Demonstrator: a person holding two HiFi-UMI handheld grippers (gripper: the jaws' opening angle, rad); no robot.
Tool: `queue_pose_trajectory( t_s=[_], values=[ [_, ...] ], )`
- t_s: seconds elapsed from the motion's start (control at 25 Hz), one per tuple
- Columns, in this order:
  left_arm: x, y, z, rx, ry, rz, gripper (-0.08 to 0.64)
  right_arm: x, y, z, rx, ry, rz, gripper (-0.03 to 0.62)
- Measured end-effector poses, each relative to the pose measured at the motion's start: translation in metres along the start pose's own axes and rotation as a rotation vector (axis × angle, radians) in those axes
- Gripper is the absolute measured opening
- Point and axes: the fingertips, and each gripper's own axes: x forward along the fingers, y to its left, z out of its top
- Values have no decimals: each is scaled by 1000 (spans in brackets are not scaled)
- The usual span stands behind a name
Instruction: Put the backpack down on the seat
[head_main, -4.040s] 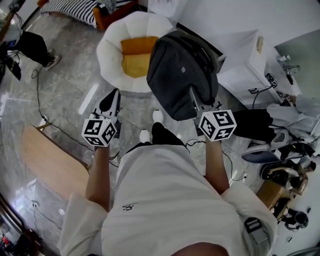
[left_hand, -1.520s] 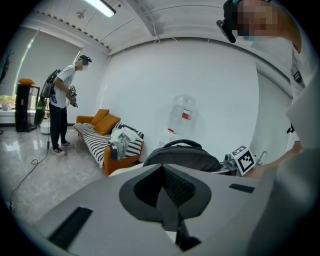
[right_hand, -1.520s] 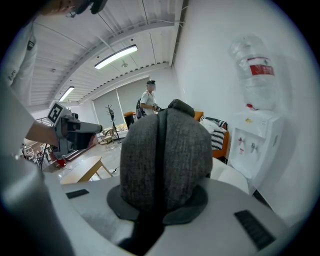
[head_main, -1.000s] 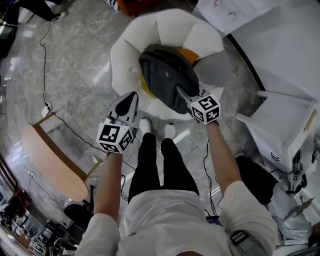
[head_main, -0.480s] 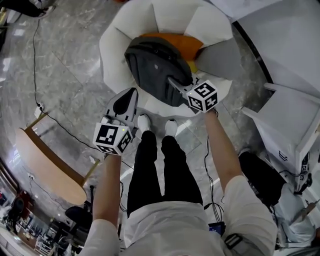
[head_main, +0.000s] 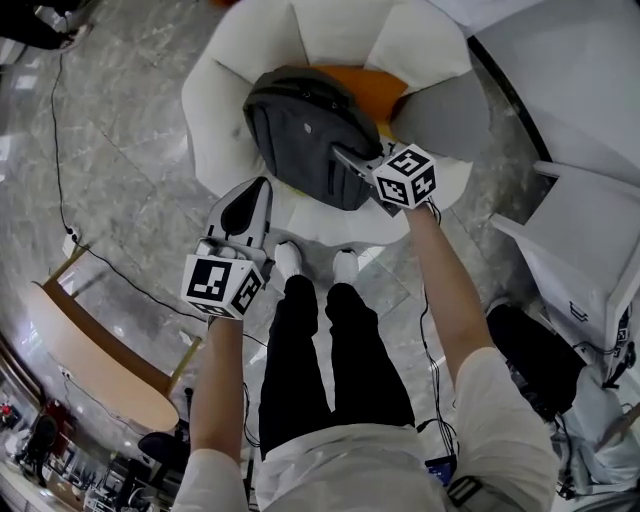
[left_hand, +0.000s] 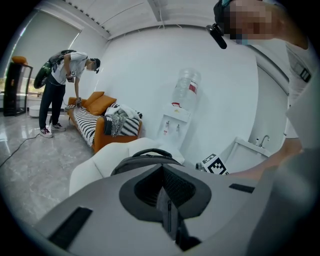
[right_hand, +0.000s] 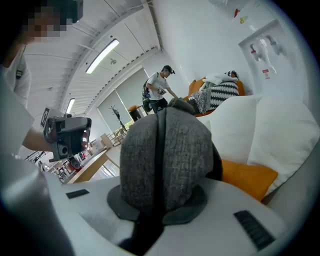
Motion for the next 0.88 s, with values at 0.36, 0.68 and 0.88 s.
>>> queue_pose_trajectory(
  t_s=[0.36, 0.68, 0.88],
  values=[
    [32, 7, -9, 7, -19, -32, 16, -9, -49, -8, -20, -21, -40, 67],
    [70, -4, -27, 13, -17, -95, 16, -16, -121, -16, 7, -23, -157, 67],
    [86, -10, -29, 10, -34, -127, 15, -18, -158, -25, 46, -5, -248, 79]
  ],
)
